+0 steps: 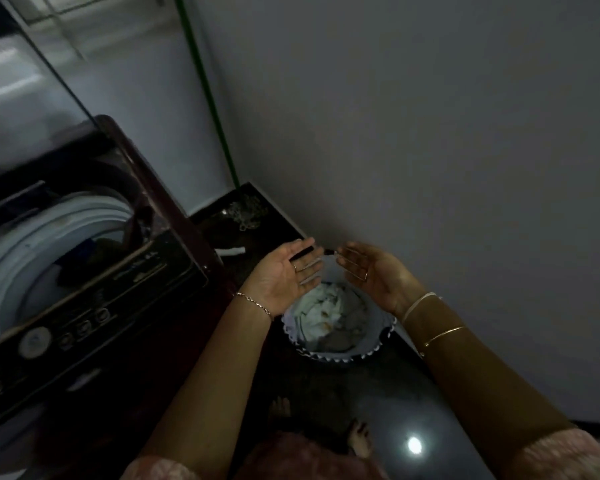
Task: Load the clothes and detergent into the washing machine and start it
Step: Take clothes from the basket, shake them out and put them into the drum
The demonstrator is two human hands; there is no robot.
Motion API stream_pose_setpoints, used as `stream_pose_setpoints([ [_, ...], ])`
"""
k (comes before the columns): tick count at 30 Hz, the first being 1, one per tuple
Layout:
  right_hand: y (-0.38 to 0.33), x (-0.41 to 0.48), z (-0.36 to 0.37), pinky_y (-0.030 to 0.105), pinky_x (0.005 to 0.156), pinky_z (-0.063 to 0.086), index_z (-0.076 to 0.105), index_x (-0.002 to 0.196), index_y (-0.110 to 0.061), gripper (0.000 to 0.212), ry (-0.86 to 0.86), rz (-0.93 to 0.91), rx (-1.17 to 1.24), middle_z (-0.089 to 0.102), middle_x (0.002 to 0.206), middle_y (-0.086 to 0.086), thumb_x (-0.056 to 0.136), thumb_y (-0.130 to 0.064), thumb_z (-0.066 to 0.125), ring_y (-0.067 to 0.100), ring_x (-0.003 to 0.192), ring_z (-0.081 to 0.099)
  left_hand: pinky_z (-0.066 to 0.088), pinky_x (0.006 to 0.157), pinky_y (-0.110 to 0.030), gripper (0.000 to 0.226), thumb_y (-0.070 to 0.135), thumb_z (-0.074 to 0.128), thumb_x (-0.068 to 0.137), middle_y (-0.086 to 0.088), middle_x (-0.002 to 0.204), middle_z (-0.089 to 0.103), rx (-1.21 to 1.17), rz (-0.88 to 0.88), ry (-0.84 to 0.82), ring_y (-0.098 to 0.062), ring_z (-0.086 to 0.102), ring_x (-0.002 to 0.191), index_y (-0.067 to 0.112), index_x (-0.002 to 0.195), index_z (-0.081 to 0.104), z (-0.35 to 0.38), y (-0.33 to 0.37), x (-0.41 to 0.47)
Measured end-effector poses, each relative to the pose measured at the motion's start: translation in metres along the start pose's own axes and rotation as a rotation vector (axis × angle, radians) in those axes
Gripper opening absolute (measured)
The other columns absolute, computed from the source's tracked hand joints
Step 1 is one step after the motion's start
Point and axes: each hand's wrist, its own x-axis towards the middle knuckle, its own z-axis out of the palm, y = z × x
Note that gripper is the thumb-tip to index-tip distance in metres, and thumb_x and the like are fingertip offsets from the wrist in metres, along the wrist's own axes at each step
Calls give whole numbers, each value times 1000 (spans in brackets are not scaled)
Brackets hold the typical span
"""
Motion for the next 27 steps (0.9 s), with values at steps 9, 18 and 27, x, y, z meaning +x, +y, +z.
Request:
stream_pose_setpoints([
  [9,38,62,-64,28,86,47,64,100,-8,19,255,75,-105,65,95,5,96,-16,47,18,83,59,40,101,-39,54,55,24,100,-7,135,54,66,-189,115,-25,49,126,17,118,58,-23,-52,98],
  [18,138,167,-140,22,68,44,62,77,-16,15,359,101,-383,65,93,14,91,-15,58,23,93,60,34,103,-37,40,39,35,102,-6,130,54,232,-422,252,-25,45,127,16,129,54,-91,-167,223],
  [27,223,295,-189,34,78,44,52,67,-21,28,370,146,-782,54,77,3,93,-12,50,21,73,53,35,108,-40,52,36,42,100,-19,148,40,1100,-506,167,-36,39,134,7,143,39,-180,-293,373],
])
